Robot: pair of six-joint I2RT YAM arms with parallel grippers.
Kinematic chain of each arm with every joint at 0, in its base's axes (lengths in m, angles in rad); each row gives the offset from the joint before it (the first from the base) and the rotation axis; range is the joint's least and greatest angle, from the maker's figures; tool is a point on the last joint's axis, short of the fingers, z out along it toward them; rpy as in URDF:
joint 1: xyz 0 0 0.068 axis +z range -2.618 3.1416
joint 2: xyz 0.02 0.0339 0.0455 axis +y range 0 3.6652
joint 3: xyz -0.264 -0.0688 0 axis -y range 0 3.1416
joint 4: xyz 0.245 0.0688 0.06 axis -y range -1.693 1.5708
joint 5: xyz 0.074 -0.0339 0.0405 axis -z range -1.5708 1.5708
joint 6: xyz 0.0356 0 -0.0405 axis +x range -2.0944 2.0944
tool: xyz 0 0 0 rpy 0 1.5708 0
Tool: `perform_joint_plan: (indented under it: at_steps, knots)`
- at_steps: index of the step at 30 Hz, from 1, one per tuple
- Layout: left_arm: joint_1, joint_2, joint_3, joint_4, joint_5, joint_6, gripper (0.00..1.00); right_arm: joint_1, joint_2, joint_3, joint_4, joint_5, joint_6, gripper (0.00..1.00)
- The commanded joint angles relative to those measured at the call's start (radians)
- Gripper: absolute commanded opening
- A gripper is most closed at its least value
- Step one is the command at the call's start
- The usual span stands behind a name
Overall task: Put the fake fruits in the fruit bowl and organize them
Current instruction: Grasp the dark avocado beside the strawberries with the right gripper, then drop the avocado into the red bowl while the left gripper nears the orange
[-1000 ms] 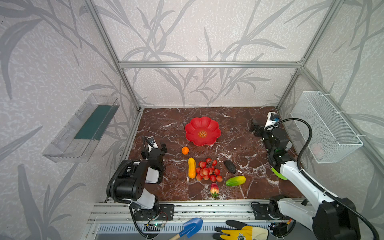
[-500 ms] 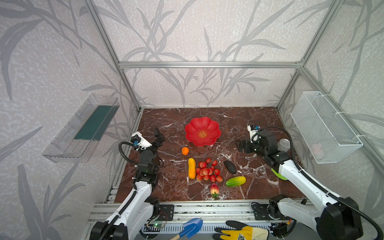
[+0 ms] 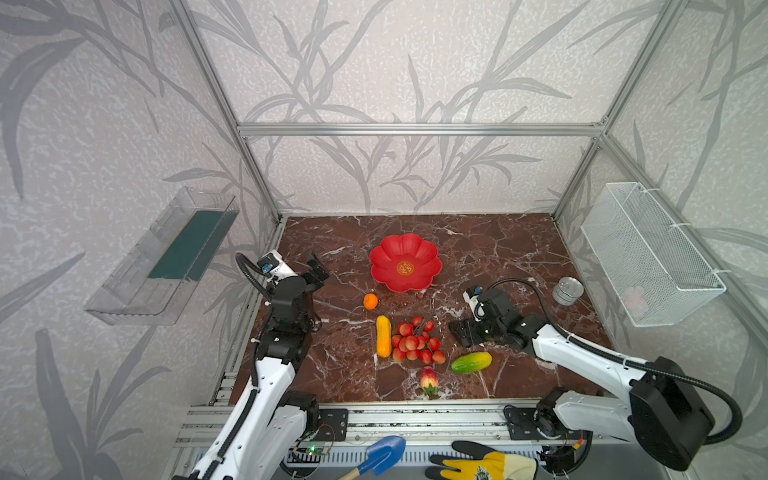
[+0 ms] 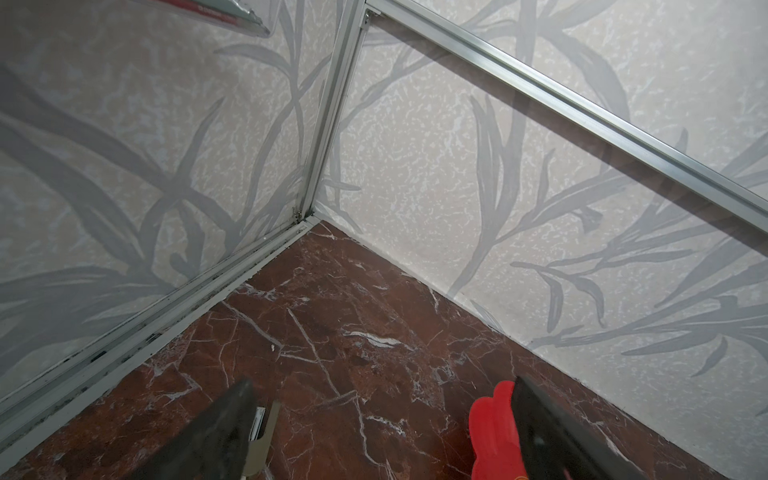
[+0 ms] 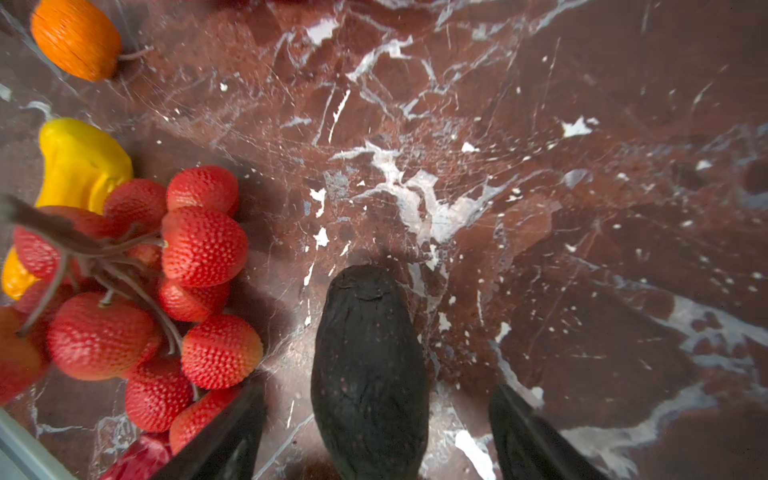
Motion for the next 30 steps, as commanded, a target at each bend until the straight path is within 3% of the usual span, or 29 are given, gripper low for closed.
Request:
perform_joint_plan:
  at_steps: [1, 8, 12, 15, 19, 23, 30]
  knots:
    - [0.007, 0.002, 0.034, -0.208, -0.003, -0.04, 0.94, 0.016, 0.062, 0.007, 0.064, 0.037, 0.013, 0.82]
    - [0.008, -0.013, 0.054, -0.323, -0.016, -0.021, 0.92, 0.046, 0.194, 0.068, 0.073, 0.066, 0.009, 0.63]
    - [0.008, -0.036, 0.039, -0.323, -0.022, -0.02, 0.92, 0.047, 0.179, 0.099, 0.056, 0.13, -0.011, 0.52]
    - [0.009, -0.055, 0.023, -0.312, -0.024, -0.019, 0.92, 0.047, 0.114, 0.151, 0.042, 0.208, -0.067, 0.5]
    - [0.01, -0.068, 0.005, -0.302, -0.022, -0.026, 0.92, 0.043, 0.113, 0.265, 0.076, 0.218, -0.138, 0.47]
    - [0.008, -0.085, 0.002, -0.332, 0.022, -0.054, 0.91, 0.043, 0.277, 0.474, 0.075, 0.163, -0.194, 0.47]
    - [0.01, -0.132, -0.018, -0.428, 0.186, -0.103, 0.86, 0.043, 0.705, 0.905, 0.013, 0.104, -0.264, 0.47]
